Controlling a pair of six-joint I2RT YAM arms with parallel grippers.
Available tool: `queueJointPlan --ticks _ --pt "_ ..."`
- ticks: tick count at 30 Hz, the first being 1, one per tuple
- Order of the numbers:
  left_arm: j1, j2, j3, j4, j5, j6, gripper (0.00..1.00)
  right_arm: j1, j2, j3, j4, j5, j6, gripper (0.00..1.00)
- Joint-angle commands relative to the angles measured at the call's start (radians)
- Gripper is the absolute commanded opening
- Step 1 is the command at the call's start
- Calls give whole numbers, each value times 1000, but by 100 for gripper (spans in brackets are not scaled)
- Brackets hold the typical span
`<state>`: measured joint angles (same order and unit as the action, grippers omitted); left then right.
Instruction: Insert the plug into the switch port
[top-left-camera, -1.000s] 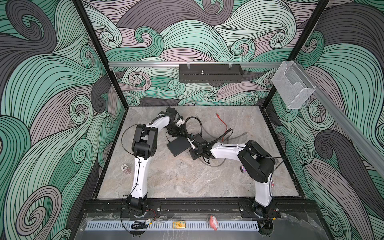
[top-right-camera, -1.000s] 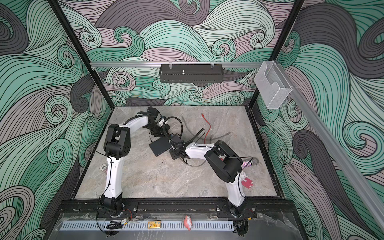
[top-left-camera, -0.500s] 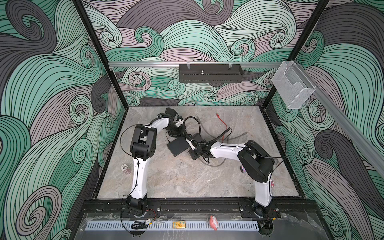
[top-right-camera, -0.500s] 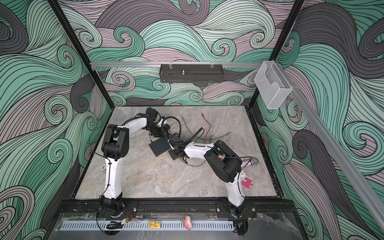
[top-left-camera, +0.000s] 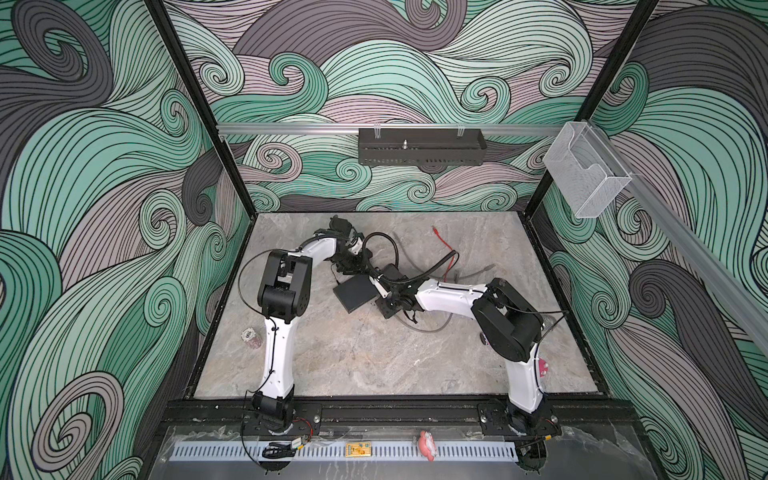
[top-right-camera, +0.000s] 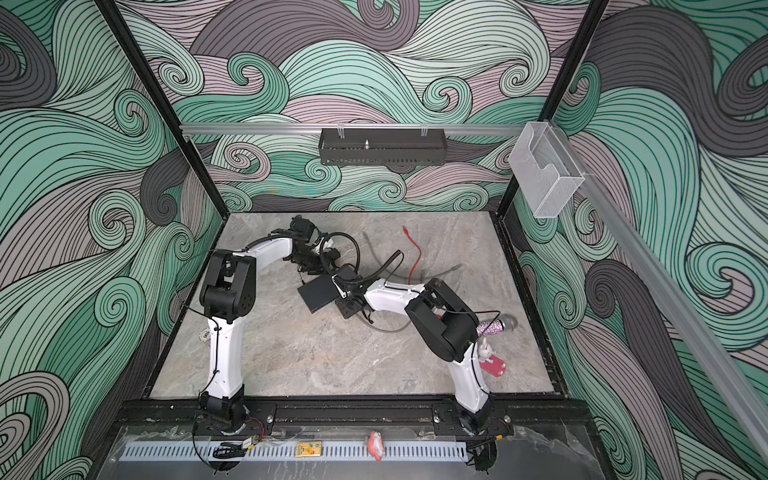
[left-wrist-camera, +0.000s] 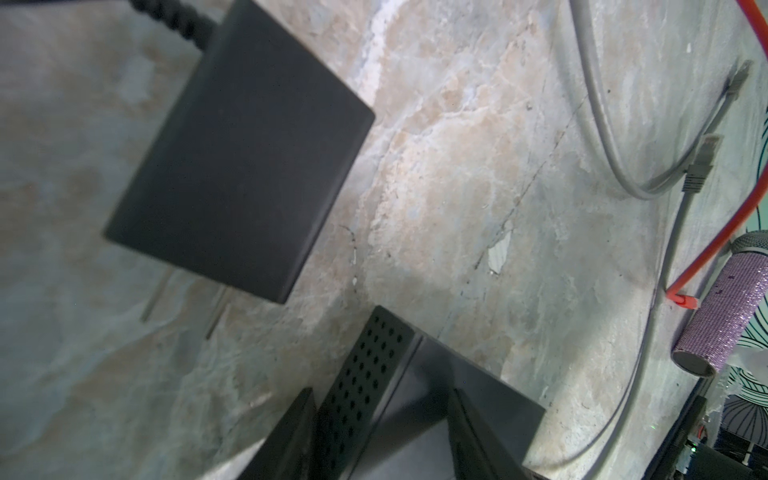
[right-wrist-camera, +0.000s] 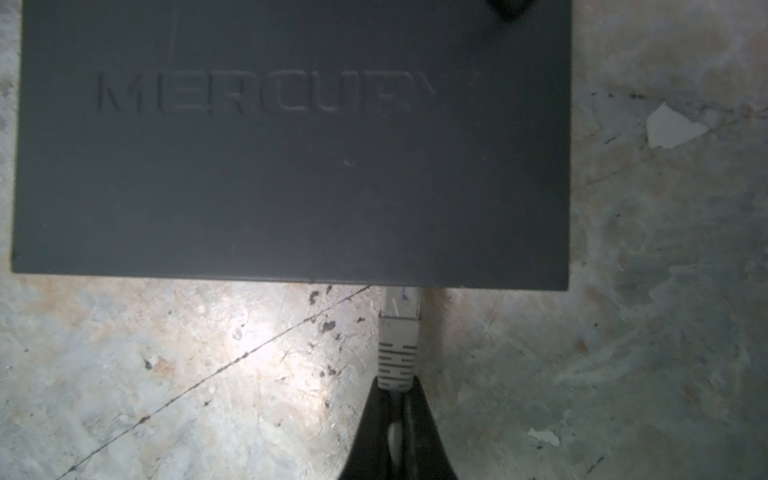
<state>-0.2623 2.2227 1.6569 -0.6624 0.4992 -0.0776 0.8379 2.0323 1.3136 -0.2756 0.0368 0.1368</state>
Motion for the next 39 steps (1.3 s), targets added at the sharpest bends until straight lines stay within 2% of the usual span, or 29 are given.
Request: queueJointPlan --ticks 1,16,39 --pt "-47 35 -69 -106 29 -28 50 -2 25 91 141 -21 -20 7" --pt "-50 15 -110 -91 21 -36 50 -3 1 137 162 -8 -29 6" --pt "-57 9 -134 -82 32 -31 49 -3 83 289 130 -36 -29 6"
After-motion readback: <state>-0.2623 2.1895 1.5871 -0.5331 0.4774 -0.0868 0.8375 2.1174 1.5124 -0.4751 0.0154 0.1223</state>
